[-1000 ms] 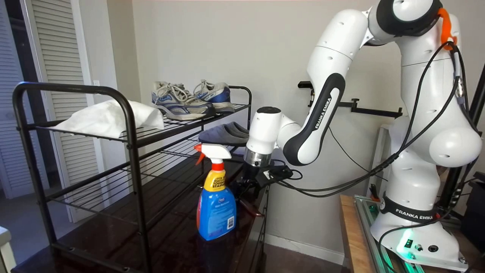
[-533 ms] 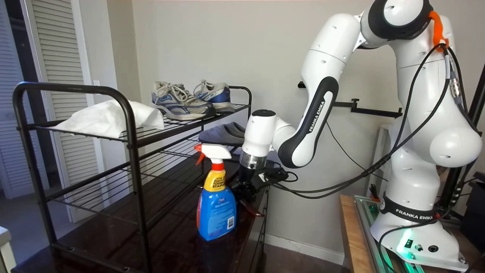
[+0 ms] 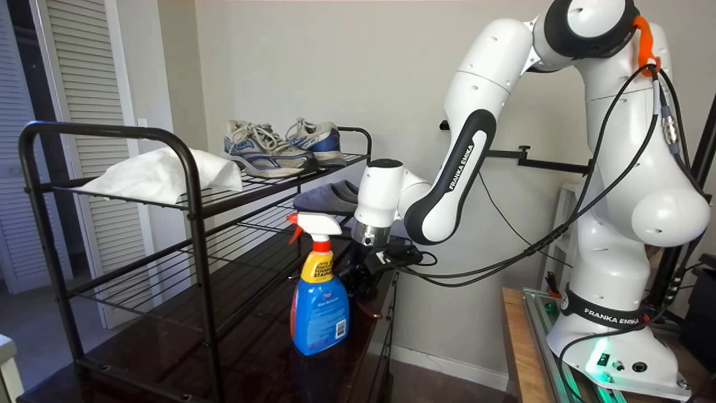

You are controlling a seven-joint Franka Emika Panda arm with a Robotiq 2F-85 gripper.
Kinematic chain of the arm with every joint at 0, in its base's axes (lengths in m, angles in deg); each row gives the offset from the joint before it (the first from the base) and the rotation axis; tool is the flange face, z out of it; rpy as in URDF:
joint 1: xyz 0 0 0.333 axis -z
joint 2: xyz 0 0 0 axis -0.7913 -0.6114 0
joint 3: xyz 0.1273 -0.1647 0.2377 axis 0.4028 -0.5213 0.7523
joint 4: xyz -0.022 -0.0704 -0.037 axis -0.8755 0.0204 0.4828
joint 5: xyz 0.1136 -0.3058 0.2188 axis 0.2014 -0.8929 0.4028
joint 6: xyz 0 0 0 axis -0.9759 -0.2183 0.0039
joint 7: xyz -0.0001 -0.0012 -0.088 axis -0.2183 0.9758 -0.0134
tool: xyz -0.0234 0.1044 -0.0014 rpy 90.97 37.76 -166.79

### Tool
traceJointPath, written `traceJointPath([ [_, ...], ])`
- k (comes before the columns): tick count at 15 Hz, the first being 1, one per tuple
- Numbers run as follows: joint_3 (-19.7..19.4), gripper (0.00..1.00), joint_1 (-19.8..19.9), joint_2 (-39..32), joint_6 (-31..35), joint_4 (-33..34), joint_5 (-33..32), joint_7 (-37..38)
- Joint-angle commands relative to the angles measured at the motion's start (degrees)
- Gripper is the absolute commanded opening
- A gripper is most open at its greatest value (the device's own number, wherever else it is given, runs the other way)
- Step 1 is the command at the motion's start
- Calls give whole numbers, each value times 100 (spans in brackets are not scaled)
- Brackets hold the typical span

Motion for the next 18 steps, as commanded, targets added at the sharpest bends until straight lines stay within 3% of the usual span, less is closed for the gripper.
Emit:
traceJointPath([
  [1,34,6,-23,155,-265,-246,1016,-520],
  [6,78,6,-10,612,-154,-832,2123,-999],
  [9,505,6,174,998,-97,-1273,3380,-1879],
  [12,566,6,8,1527,-138,-1729,4124,-2292],
  [13,553,6,-48,1735,-118,-1886,4214,-2283],
  [14,482,6,-58,1464,-258,-1423,4090,-2202],
  [18,506,6,-30,2067,-332,-1422,3521,-1755],
])
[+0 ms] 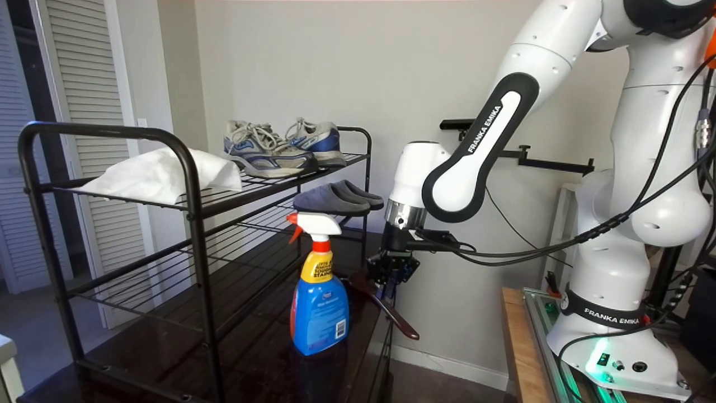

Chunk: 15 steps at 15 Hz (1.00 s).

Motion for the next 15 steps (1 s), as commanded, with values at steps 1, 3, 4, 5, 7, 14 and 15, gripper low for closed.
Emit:
traceJointPath([
  [1,55,6,-28,700,-253,-133,-292,334],
  [3,116,6,8,756,-430,4,-261,365],
  [4,155,6,28,823,-480,-5,-267,412],
  [5,229,6,120,848,-565,2,-450,655],
  [7,450,6,467,859,-839,6,-1246,1582],
  [14,378,46,328,780,-1174,-4,-1670,2062],
  [15,373,54,326,779,-1174,-4,-1669,2061],
])
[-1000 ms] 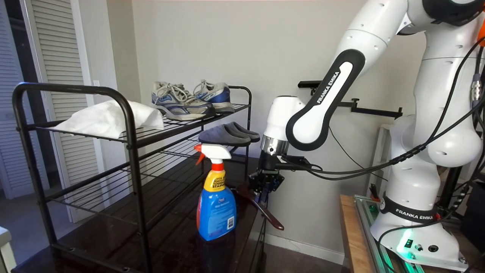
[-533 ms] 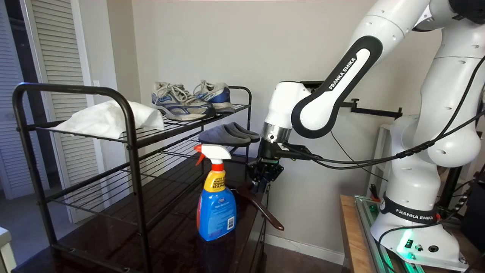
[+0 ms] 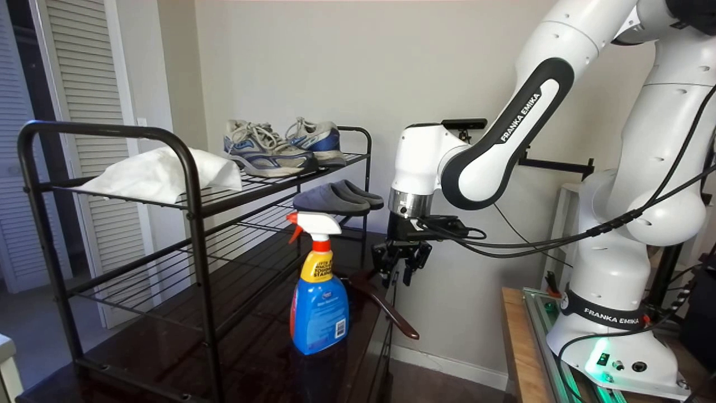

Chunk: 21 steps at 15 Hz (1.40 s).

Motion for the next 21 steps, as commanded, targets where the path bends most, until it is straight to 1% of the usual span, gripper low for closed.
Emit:
traceJointPath([
  [1,-72,61,-56,9,-16,1,-9,-1],
  [2,-81,90,-54,9,-16,1,-8,-2],
  [3,-67,90,-44,-28,41,2,-71,16],
  [4,-142,90,-74,-177,150,44,18,-271],
  [5,-170,97,-17,-258,243,54,-59,-300],
  [6,-197,99,17,-312,331,45,-141,-398],
  [8,-260,100,75,-492,494,79,-260,-499],
  [11,-394,100,72,-821,552,162,-254,-604],
  [15,-502,100,-129,-1089,289,221,331,-795],
  [18,-415,100,-303,-895,144,50,1079,-1264],
  [21,-388,100,-444,-841,-148,30,1564,-1588],
])
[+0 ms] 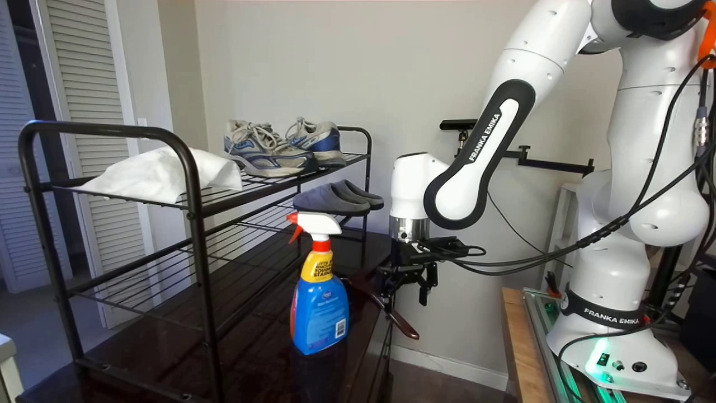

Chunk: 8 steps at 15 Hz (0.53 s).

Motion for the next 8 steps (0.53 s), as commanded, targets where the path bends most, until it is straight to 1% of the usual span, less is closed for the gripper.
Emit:
traceJointPath([
  [1,6,100,-188,130,-393,-41,610,-458],
  [5,-24,100,-225,64,-605,-14,866,-977],
  [8,-45,100,-212,-8,-657,33,912,-1217],
])
